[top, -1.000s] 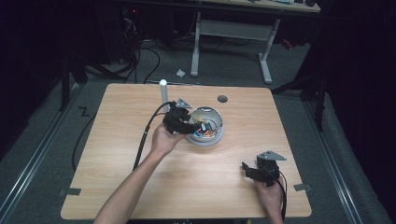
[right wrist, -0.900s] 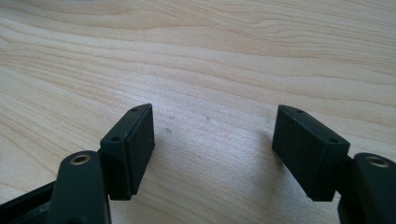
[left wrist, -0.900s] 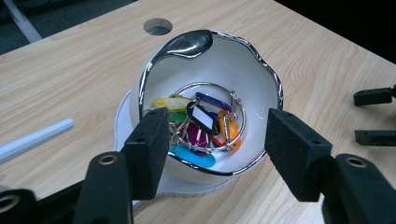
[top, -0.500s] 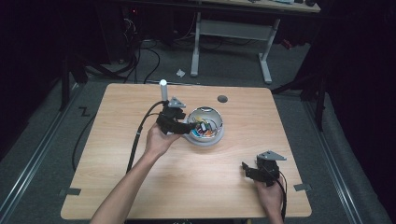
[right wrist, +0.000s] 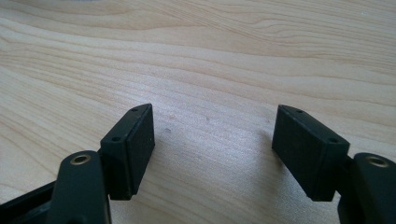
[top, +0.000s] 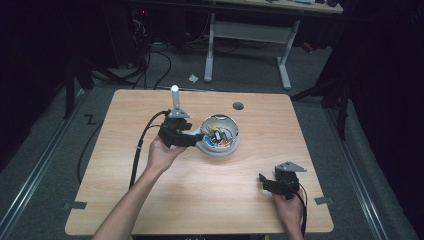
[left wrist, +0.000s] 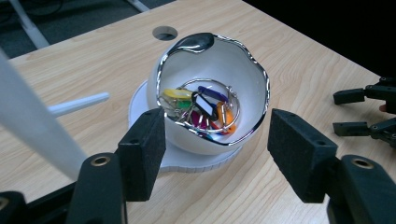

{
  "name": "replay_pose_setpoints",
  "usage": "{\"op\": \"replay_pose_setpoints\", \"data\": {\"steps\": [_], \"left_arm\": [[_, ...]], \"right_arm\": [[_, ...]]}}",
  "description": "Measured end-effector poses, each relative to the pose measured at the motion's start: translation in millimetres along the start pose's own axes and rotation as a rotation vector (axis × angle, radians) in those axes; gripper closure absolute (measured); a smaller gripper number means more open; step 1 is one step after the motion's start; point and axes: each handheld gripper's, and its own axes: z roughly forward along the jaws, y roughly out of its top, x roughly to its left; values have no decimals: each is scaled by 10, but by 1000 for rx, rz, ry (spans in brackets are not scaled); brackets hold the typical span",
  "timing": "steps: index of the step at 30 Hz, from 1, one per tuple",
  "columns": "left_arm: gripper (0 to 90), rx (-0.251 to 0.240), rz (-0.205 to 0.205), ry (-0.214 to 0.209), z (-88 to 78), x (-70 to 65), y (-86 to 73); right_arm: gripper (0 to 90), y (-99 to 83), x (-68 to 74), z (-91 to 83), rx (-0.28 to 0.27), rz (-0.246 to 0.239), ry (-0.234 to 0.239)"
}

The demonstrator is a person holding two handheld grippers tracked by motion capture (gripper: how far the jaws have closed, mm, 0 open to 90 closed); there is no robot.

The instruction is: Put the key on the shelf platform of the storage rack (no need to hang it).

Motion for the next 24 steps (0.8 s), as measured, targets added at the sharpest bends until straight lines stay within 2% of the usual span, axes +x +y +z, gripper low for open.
{"op": "replay_pose_setpoints", "data": {"steps": [4, 11, 20, 21, 24], "left_arm": [[371, -11, -17, 3, -60, 38, 36], [363, -23, -18, 2, -145, 125, 74], [358, -36, -69, -6, -268, 217, 151], [352, -37, -59, -8, -279, 233, 154], [351, -42, -77, -10, -330, 259, 168]], "right_arm": [[300, 0, 0, 0, 0, 0, 0], [300, 0, 0, 0, 0, 0, 0], [300, 0, 0, 0, 0, 0, 0], [300, 0, 0, 0, 0, 0, 0], [300, 0, 0, 0, 0, 0, 0]]}}
